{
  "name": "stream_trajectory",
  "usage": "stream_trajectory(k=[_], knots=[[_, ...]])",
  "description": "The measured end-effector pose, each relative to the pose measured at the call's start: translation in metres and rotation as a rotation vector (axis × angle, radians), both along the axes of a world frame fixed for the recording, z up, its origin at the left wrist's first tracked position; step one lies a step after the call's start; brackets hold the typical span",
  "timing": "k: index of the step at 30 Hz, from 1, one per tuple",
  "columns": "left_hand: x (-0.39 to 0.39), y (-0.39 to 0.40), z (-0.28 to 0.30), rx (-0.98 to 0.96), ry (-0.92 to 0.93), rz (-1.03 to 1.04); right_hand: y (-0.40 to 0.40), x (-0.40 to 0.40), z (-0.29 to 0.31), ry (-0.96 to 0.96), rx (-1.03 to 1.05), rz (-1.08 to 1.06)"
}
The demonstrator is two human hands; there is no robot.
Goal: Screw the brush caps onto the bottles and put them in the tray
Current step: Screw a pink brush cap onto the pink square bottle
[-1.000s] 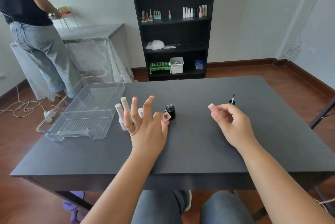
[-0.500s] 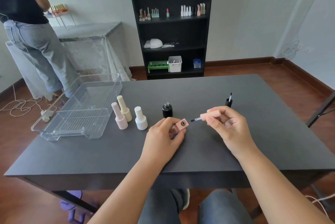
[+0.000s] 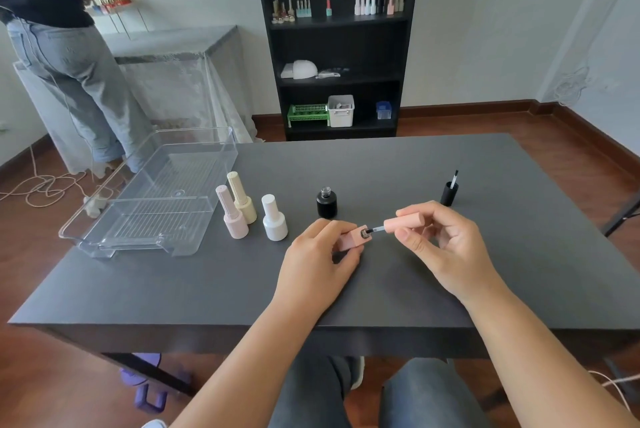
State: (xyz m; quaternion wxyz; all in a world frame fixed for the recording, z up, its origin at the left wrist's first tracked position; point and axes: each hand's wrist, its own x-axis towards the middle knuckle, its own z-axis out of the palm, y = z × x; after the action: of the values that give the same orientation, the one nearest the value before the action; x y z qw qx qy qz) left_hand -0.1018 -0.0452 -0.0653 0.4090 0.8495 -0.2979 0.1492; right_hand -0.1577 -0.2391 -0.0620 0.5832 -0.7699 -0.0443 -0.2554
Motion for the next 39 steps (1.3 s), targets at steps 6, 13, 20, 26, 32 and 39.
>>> stream_trajectory(k=[6,13,20,26,32,39], knots=[[0.0002,-0.0001,-0.0003,0.027,-0.025,0.000,0.0014,-0.0010,-0.0006,0.034,-0.079,0.037],[-0.0001,-0.0003,0.0004,0.034,-0.041,-0.007,0.0000,-0.0014,-0.0013,0.050,-0.128,0.071],[-0.0019,-0.0004,0.0011,0.038,-0.135,-0.038,0.0032,0.0002,-0.0019,0.026,-0.269,0.045],[0.0003,0.0014,-0.0004,0.055,-0.151,-0.052,0.0043,0.0025,-0.0046,0.012,-0.413,-0.041],[0.0002,0.0017,0.0005,0.108,-0.142,-0.052,0.0061,0.0021,-0.0032,-0.076,-0.575,-0.153],[-0.0011,0.0029,0.0021,0.065,-0.124,-0.087,0.0070,-0.0016,0.0007,-0.015,-0.433,-0.063]])
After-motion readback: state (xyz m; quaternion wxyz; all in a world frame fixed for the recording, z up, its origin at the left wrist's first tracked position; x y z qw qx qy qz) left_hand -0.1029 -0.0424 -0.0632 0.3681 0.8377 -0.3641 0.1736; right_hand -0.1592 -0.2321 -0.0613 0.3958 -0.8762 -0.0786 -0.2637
